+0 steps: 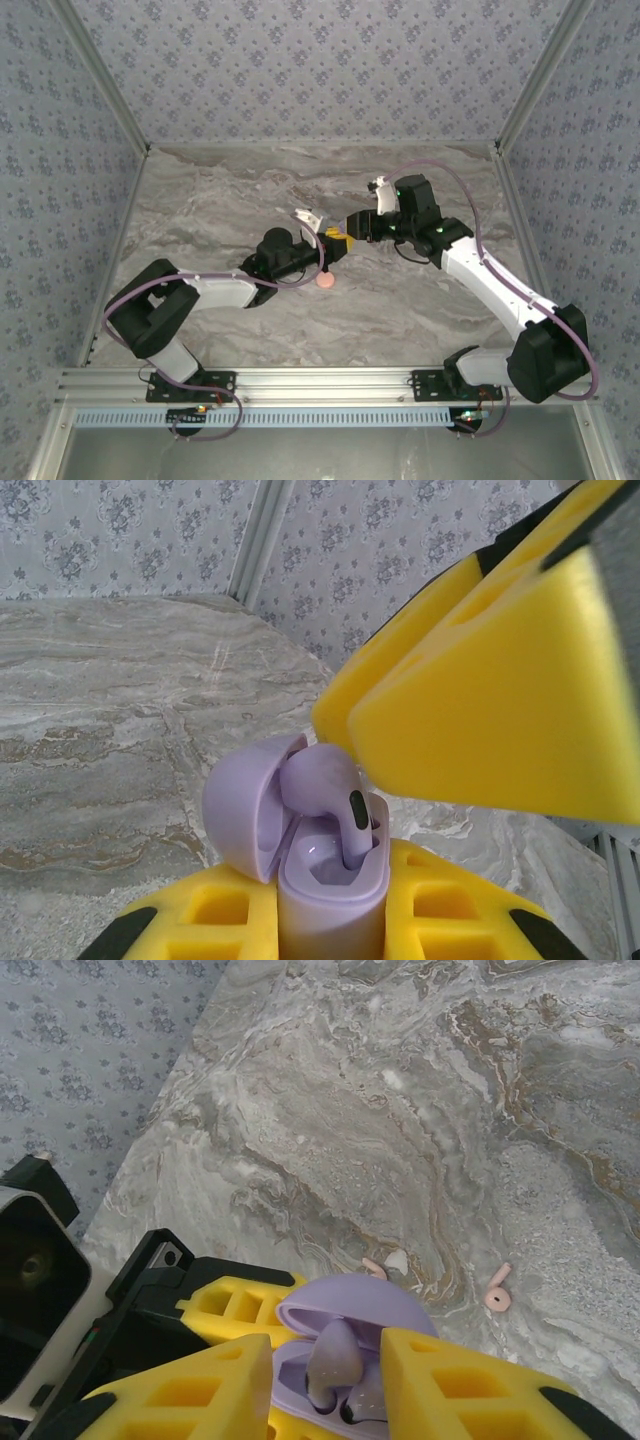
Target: Insert wireless bluetooth earbuds into charging case
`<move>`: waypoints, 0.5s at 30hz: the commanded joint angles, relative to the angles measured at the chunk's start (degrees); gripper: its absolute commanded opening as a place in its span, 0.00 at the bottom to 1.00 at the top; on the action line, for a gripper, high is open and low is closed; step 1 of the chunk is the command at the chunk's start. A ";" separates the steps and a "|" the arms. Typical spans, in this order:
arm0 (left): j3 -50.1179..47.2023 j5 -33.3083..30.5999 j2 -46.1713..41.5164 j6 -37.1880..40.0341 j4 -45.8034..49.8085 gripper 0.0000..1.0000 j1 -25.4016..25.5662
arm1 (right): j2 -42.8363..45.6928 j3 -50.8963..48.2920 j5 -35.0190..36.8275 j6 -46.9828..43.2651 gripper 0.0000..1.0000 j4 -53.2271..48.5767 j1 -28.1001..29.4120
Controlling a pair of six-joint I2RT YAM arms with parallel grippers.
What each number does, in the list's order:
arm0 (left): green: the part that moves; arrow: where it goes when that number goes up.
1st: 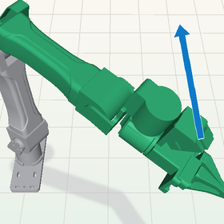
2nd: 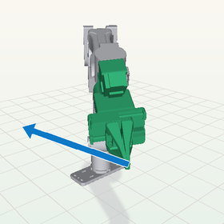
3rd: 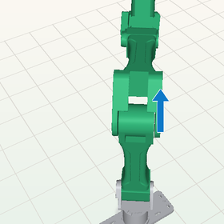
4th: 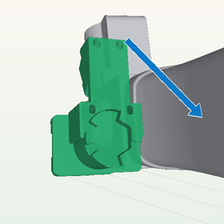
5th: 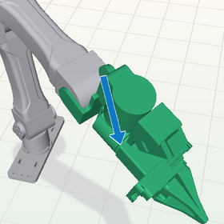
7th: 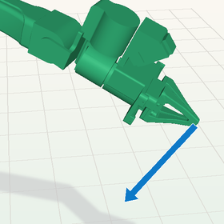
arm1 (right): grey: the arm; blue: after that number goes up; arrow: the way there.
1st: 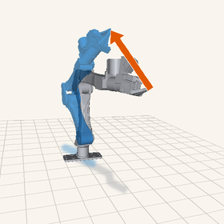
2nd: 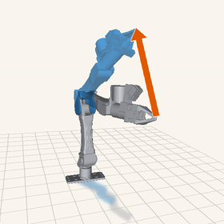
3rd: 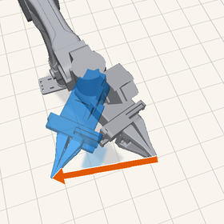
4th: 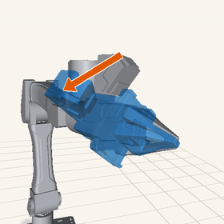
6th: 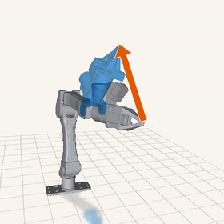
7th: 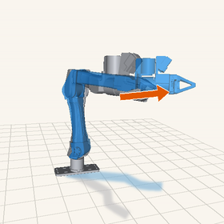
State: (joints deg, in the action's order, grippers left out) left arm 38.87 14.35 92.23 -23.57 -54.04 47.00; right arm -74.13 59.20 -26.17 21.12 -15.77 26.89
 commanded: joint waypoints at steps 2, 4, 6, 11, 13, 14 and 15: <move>2.24 0.73 -2.58 1.58 -0.13 0.10 0.22 | 0.06 2.94 -1.14 -1.76 0.36 -2.45 0.70; 2.21 0.58 -2.74 2.18 0.44 0.10 0.20 | -0.02 3.44 -1.71 -2.06 0.36 -2.91 0.91; 2.27 0.63 -3.00 2.71 1.10 0.10 0.24 | -0.27 3.85 -2.19 -2.47 0.37 -3.47 1.16; 2.33 1.18 -3.26 3.31 1.04 0.10 0.24 | -1.84 5.13 -1.61 -3.16 0.37 -5.38 1.74; 2.30 1.30 -3.43 3.61 1.22 0.10 0.23 | -2.18 5.40 -0.91 -3.23 0.38 -5.58 1.88; 2.22 1.37 -3.42 3.77 1.22 0.10 0.19 | -2.31 5.59 -0.66 -3.20 0.38 -5.82 1.98; 2.21 1.45 -3.53 3.95 1.31 0.10 0.21 | -2.53 5.74 -0.66 -3.35 0.38 -5.97 1.98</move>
State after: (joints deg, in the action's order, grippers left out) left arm 39.33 14.57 91.09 -21.17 -52.16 47.00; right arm -76.03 62.96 -27.00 19.14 -19.31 28.45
